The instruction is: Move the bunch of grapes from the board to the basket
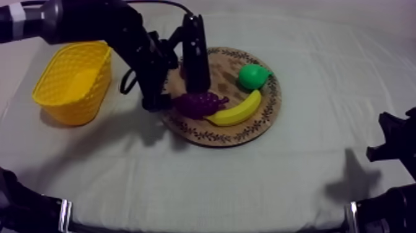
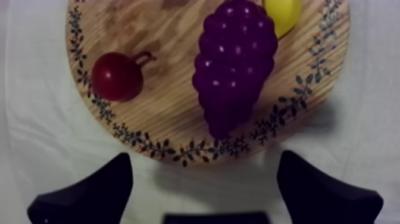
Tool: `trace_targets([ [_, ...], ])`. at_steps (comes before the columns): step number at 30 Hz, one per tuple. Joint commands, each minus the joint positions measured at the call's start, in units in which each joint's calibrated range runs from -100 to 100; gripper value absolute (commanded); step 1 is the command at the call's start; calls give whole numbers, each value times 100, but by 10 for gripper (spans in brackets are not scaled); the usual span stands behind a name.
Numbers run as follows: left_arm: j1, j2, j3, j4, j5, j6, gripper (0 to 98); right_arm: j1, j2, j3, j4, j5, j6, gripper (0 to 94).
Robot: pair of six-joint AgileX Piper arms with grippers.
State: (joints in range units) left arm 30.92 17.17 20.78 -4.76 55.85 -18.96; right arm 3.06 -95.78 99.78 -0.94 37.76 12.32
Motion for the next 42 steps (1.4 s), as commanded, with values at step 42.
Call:
trace_targets([
  [42, 303, 2330, -2093, 72, 925, 318, 831, 1, 2, -1, -1, -2, 1, 3],
])
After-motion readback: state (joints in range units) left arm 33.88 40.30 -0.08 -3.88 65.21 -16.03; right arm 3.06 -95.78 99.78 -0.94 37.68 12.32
